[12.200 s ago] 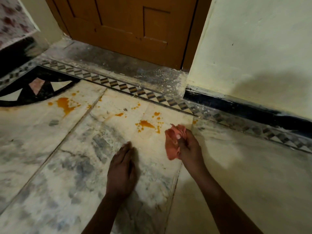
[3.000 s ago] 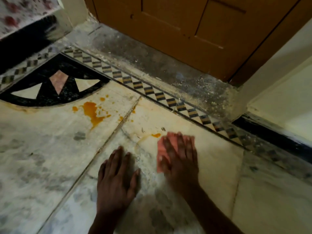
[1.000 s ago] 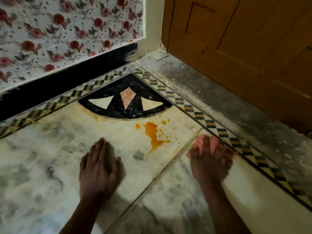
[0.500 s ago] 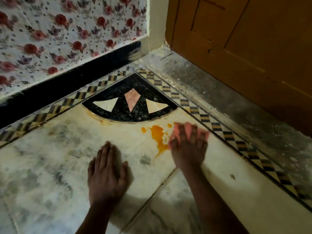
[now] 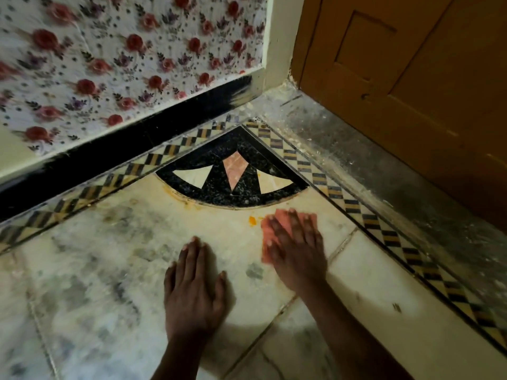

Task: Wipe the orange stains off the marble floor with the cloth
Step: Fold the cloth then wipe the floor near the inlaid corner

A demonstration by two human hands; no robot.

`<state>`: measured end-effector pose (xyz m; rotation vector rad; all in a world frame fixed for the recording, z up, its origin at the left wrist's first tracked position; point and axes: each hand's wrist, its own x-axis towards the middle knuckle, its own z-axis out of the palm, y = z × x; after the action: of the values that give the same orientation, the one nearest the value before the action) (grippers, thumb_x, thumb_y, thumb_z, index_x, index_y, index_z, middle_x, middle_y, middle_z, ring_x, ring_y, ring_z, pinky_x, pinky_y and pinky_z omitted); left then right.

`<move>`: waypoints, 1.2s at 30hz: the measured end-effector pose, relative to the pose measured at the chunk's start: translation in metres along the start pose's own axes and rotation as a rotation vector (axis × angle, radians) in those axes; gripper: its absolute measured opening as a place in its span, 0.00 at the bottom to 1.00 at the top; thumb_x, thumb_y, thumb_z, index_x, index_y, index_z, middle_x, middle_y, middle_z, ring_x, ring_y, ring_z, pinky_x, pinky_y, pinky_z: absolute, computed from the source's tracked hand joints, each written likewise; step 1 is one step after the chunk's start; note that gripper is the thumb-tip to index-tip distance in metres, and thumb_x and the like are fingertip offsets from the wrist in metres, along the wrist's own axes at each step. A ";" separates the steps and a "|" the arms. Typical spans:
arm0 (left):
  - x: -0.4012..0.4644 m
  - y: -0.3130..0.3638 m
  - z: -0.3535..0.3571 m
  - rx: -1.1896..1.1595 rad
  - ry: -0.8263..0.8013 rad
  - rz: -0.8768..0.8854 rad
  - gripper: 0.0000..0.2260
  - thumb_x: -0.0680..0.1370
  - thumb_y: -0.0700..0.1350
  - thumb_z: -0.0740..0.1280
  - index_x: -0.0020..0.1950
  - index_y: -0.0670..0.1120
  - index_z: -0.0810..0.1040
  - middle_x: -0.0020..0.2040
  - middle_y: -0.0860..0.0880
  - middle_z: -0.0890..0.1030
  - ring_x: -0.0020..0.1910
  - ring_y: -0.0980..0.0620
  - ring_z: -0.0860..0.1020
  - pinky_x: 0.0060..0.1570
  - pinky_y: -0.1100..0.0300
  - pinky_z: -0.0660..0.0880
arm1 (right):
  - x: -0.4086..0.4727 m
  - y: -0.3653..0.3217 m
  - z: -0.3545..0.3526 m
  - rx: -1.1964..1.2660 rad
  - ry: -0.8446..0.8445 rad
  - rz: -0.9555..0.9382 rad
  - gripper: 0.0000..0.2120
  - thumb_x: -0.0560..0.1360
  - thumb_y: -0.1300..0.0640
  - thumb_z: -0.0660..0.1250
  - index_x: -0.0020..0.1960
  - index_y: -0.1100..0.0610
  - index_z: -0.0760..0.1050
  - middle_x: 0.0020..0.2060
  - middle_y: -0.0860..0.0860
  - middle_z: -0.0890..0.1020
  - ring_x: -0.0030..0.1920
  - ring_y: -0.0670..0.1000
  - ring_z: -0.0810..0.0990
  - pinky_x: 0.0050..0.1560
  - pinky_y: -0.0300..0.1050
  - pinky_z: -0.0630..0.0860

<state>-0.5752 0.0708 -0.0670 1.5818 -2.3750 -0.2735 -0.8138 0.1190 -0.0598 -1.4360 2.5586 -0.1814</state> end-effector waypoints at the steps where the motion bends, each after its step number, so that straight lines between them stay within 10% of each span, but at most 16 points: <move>1: 0.000 0.001 0.000 0.000 -0.006 -0.005 0.33 0.80 0.60 0.56 0.82 0.45 0.66 0.84 0.47 0.62 0.82 0.45 0.64 0.78 0.45 0.61 | -0.022 0.007 -0.001 -0.001 0.003 -0.029 0.29 0.82 0.31 0.41 0.82 0.29 0.43 0.86 0.49 0.45 0.85 0.61 0.43 0.82 0.65 0.53; 7: -0.001 -0.004 0.005 0.007 0.005 0.012 0.33 0.80 0.58 0.59 0.82 0.45 0.65 0.85 0.47 0.62 0.83 0.45 0.63 0.78 0.45 0.59 | 0.060 -0.008 -0.006 0.140 0.037 0.437 0.31 0.83 0.32 0.43 0.84 0.37 0.44 0.86 0.55 0.46 0.84 0.66 0.42 0.82 0.68 0.47; 13: -0.001 -0.001 -0.001 0.002 -0.018 -0.004 0.32 0.81 0.59 0.57 0.82 0.45 0.65 0.85 0.48 0.61 0.83 0.46 0.62 0.79 0.45 0.60 | -0.009 -0.031 0.010 -0.042 0.066 -0.209 0.27 0.83 0.34 0.46 0.82 0.31 0.52 0.86 0.48 0.54 0.85 0.60 0.53 0.78 0.62 0.58; 19: -0.001 -0.003 0.001 0.009 -0.031 -0.002 0.32 0.81 0.59 0.59 0.83 0.46 0.63 0.85 0.48 0.59 0.84 0.46 0.60 0.80 0.45 0.58 | 0.056 -0.024 0.007 0.102 0.092 0.447 0.34 0.81 0.31 0.45 0.84 0.39 0.49 0.85 0.59 0.50 0.84 0.69 0.45 0.81 0.70 0.49; 25: 0.001 -0.001 -0.002 0.004 -0.037 -0.001 0.33 0.81 0.60 0.56 0.82 0.45 0.65 0.85 0.47 0.60 0.83 0.45 0.62 0.79 0.44 0.60 | -0.023 -0.058 0.013 0.014 0.057 -0.080 0.29 0.81 0.32 0.49 0.82 0.30 0.51 0.86 0.49 0.50 0.85 0.61 0.47 0.81 0.63 0.56; 32: -0.001 -0.001 0.002 0.011 -0.013 0.008 0.33 0.81 0.60 0.56 0.83 0.44 0.64 0.85 0.46 0.60 0.83 0.44 0.62 0.79 0.43 0.60 | 0.016 -0.007 0.004 0.098 0.050 0.440 0.34 0.81 0.29 0.46 0.83 0.36 0.42 0.86 0.57 0.44 0.84 0.68 0.41 0.81 0.70 0.48; 36: 0.001 -0.002 0.003 0.028 -0.004 0.000 0.33 0.81 0.60 0.56 0.83 0.44 0.64 0.85 0.46 0.61 0.83 0.44 0.62 0.79 0.43 0.60 | 0.010 -0.047 0.008 0.027 0.007 0.090 0.31 0.82 0.32 0.52 0.82 0.30 0.46 0.86 0.53 0.45 0.84 0.65 0.42 0.81 0.67 0.51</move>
<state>-0.5750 0.0691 -0.0704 1.5952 -2.3920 -0.2443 -0.7781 0.0860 -0.0588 -1.3102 2.6092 -0.2072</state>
